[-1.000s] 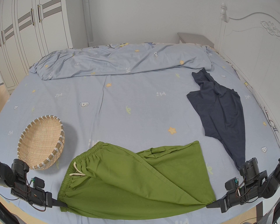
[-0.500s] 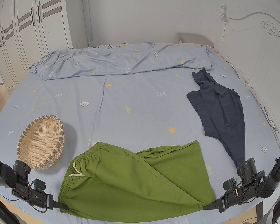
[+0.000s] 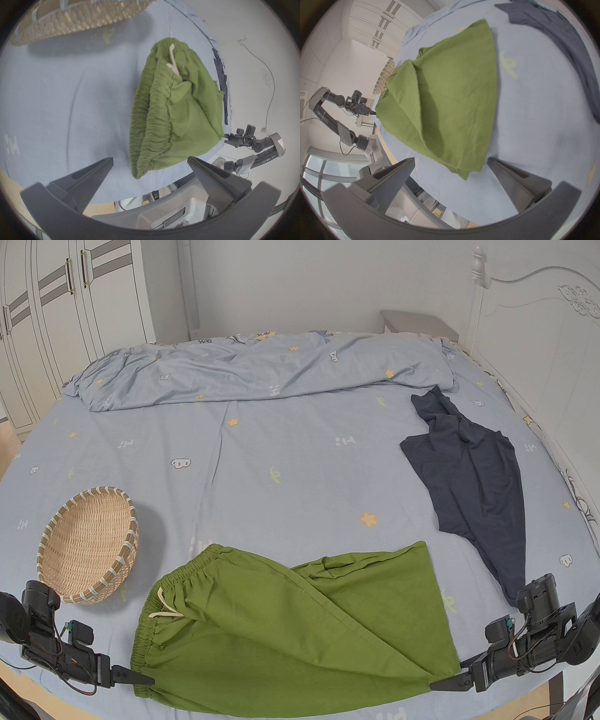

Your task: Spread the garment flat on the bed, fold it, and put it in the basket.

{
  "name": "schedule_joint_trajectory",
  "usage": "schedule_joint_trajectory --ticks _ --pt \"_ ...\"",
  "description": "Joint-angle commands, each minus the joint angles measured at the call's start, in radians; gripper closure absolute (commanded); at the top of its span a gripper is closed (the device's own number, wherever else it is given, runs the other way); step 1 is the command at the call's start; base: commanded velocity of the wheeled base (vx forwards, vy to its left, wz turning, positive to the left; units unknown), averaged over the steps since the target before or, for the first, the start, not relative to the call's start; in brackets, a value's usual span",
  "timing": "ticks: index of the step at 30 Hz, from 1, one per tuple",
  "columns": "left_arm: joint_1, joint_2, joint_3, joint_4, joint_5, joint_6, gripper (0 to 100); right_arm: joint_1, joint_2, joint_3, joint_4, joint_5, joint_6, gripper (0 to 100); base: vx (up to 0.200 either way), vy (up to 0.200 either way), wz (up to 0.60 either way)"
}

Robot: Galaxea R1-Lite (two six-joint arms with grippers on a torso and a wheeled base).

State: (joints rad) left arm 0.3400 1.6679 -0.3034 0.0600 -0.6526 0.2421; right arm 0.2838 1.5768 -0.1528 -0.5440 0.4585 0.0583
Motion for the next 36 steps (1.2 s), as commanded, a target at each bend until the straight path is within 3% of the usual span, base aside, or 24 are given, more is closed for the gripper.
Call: schedule_joint_trajectory --ticks 1,8,9,10,13,16,17,18,21,26,31,36 --pt "0.013 -0.189 -0.002 0.038 0.001 -0.003 0 -0.069 -0.172 -0.019 0.018 0.000 -0.005 0 0.000 0.000 0.00" --pt "0.013 -0.358 -0.092 0.178 0.011 -0.024 0 -0.106 -0.255 -0.097 0.144 0.000 -0.011 0 0.000 0.000 0.00" --pt "-0.018 -0.422 -0.198 0.277 0.030 -0.070 0 -0.127 -0.279 -0.145 0.216 -0.001 -0.037 0 0.000 0.000 0.00" --pt "-0.022 -0.425 -0.204 0.282 0.031 -0.073 0 -0.130 -0.281 -0.148 0.220 -0.001 -0.038 0 0.000 0.000 0.00" --pt "-0.173 -0.430 -0.382 0.330 0.108 -0.178 0 -0.193 -0.297 -0.275 0.305 0.000 -0.051 0 0.000 0.000 0.00" --pt "-0.305 -0.352 -0.526 0.322 0.169 -0.343 0 -0.226 -0.293 -0.387 0.385 -0.001 -0.049 0 0.000 0.000 0.00" --pt "-0.305 -0.352 -0.526 0.322 0.169 -0.343 0 -0.226 -0.293 -0.387 0.385 -0.001 -0.049 0 0.000 0.000 0.00" --pt "-0.378 -0.269 -0.623 0.308 0.202 -0.438 0 -0.236 -0.287 -0.459 0.414 -0.001 -0.043 0 0.000 0.000 0.00" --pt "-0.424 -0.168 -0.695 0.245 0.228 -0.483 0 -0.236 -0.225 -0.521 0.412 -0.004 -0.043 0 0.000 0.000 0.00" --pt "-0.461 -0.023 -0.724 0.054 0.235 -0.483 0 -0.226 -0.178 -0.593 0.414 -0.008 -0.037 0 0.000 0.000 0.00" --pt "-0.464 0.113 -0.749 -0.014 0.240 -0.454 0 -0.221 -0.179 -0.567 0.414 -0.023 -0.038 0 0.000 0.000 0.00" --pt "-0.452 0.274 -0.793 -0.020 0.237 -0.280 0 -0.229 -0.184 -0.553 0.412 -0.026 -0.038 0 0.000 0.000 0.00"
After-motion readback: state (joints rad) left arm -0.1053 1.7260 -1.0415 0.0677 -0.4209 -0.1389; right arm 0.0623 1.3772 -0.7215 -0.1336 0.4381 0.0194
